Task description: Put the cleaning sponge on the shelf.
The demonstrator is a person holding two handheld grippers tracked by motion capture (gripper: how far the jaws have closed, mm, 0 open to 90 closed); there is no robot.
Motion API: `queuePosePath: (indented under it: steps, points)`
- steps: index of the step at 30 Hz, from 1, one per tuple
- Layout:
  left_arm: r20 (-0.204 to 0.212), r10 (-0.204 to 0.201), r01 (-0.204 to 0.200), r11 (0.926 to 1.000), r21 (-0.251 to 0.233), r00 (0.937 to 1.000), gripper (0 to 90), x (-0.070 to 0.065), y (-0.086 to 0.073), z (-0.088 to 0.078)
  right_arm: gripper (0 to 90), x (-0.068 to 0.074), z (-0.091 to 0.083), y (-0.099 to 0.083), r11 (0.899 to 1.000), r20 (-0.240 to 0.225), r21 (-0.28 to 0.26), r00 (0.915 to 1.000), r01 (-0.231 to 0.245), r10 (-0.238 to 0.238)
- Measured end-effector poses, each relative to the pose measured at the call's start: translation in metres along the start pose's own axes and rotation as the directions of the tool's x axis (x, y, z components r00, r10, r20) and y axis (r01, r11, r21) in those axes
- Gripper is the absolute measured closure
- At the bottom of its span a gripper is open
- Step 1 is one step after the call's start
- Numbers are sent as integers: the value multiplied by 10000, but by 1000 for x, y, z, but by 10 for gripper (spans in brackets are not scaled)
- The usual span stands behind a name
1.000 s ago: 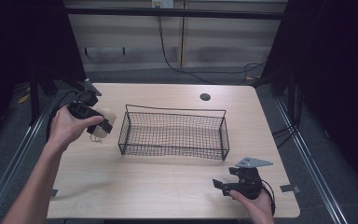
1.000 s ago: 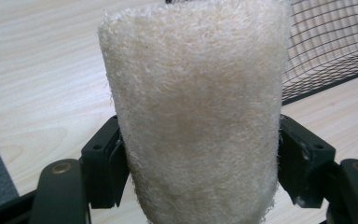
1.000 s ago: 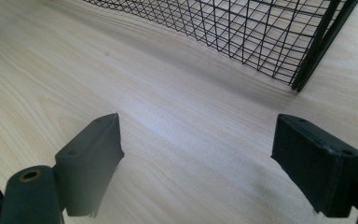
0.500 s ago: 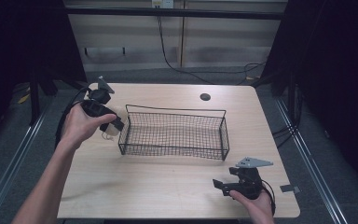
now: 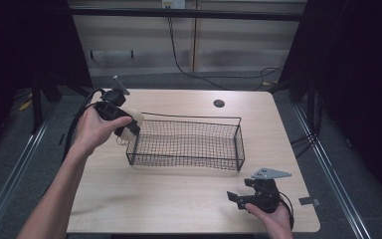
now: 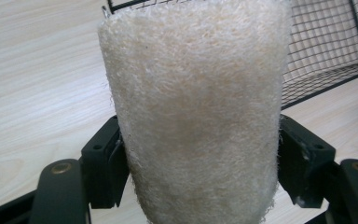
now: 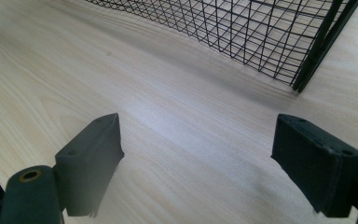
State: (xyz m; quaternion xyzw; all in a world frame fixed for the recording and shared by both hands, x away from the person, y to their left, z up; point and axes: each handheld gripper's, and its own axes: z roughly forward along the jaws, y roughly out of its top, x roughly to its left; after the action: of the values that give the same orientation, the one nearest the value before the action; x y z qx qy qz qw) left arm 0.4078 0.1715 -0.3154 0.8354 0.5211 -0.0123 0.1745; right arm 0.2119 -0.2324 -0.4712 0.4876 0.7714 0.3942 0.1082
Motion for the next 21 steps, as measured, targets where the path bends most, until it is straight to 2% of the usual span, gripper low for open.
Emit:
queuePosePath:
  steps: [7, 11, 17, 19, 21]
  points:
    - [109, -83, 83, 10000, -51, 9999, 283, -13, 8, 2, 156, 0, 0, 0, 10000, -28, -41, 10000, -1, 1]
    - [-17, -147, 147, 9999, 25, 9999, 283, -18, 13, 5, 155, 0, 0, 0, 10000, -25, -11, 10000, -8, 8]
    - [74, -345, 343, 9991, 248, 9994, 283, -26, 21, 15, 156, 0, 0, 0, 10000, -39, -15, 10000, -14, 14]
    - [-21, -451, 451, 9984, 338, 9990, 283, -27, 23, 19, 156, 0, 0, 0, 10000, -33, -28, 10000, -18, 18]
    - [-35, -473, 474, 9972, 582, 9989, 283, -26, 25, 23, 155, 0, 0, 0, 10000, -40, -12, 10000, -17, 17]
